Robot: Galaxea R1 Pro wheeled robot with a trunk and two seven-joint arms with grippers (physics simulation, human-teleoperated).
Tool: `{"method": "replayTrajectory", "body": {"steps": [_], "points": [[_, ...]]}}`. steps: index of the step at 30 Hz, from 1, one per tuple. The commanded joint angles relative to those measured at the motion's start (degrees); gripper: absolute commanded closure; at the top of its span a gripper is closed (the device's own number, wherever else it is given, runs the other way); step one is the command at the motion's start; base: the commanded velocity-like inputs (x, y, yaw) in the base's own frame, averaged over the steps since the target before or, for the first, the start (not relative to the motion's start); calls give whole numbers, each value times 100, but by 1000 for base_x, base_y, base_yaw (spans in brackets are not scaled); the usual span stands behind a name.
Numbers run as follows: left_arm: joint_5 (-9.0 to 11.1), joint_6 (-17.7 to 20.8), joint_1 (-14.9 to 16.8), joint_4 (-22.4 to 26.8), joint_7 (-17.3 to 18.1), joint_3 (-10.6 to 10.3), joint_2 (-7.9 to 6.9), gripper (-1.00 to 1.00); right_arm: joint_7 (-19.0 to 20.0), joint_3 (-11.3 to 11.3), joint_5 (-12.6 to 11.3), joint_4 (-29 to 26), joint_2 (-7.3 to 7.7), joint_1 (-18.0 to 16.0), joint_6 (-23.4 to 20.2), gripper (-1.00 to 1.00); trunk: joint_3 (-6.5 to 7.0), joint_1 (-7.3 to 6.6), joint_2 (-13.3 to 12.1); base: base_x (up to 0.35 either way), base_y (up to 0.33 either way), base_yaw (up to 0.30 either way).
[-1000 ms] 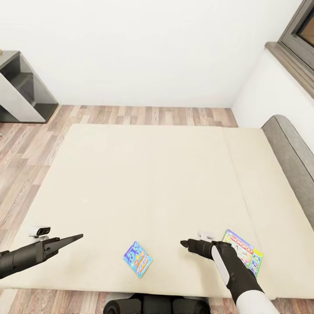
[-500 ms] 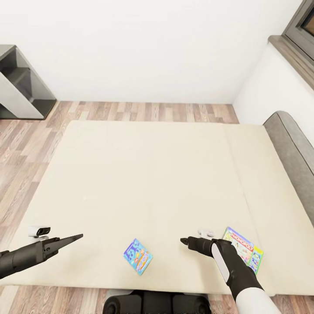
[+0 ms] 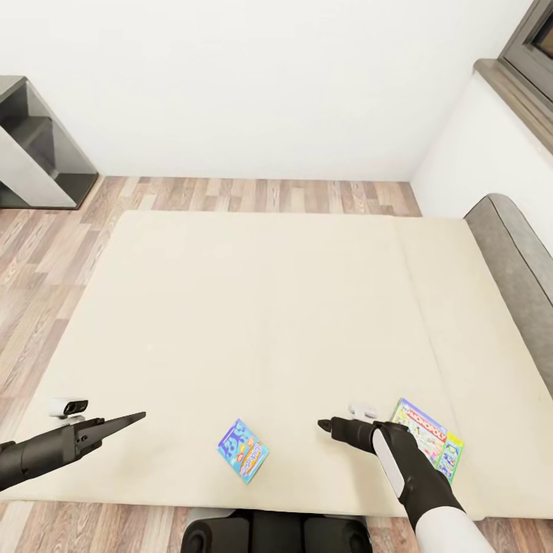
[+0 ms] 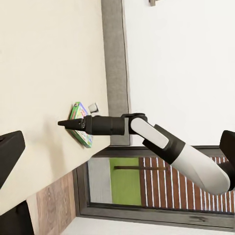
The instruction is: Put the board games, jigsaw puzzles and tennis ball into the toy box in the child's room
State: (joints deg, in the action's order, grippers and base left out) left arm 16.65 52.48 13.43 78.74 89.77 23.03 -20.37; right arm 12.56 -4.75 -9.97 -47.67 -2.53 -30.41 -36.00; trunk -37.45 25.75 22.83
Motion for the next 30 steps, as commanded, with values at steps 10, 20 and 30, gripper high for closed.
{"method": "replayTrajectory", "body": {"steps": [10, 20, 30], "points": [[-4, 61, 2, 1, 23, 0, -2, -100, 19, -33, -5, 11, -3, 0, -32, -100, -7, 3, 9, 0, 0, 0], [-4, 61, 2, -5, 23, 0, -2, -100, 12, -91, -15, 12, -7, 6, -41, -100, -7, 3, 9, 0, 0, 0], [-4, 61, 2, -7, 23, 10, -2, -100, 17, -304, -30, 12, -25, 17, -36, -100, -48, 3, 9, 0, 0, 0]]}}
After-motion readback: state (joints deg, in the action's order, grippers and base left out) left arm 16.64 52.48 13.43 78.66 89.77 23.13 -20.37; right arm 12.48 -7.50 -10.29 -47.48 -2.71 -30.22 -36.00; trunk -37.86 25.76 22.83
